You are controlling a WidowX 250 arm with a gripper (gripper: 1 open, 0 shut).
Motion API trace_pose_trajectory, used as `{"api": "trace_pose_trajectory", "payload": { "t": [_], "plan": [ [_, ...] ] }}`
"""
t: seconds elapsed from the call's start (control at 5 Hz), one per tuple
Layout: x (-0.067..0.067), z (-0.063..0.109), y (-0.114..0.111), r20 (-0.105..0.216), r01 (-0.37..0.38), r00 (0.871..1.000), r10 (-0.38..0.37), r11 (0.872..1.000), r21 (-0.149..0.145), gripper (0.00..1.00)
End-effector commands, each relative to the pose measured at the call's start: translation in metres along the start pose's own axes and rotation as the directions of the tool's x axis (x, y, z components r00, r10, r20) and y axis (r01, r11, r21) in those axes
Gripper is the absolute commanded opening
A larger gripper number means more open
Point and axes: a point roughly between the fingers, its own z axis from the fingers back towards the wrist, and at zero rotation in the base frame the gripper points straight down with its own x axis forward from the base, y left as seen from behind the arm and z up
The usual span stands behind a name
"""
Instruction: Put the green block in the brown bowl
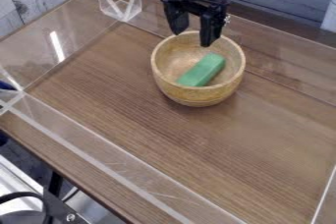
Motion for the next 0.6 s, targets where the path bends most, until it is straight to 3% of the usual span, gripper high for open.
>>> {"api": "trace_pose_trajectory", "payload": {
  "t": [0.0,0.4],
  "plan": [
    [0.008,0.015,0.001,0.061,0.009,0.998,-0.010,1.000,0.025,1.00],
    [0.009,0.001,-0.001,0.039,0.018,0.999,-0.019,0.999,0.028,1.00]
  ]
}}
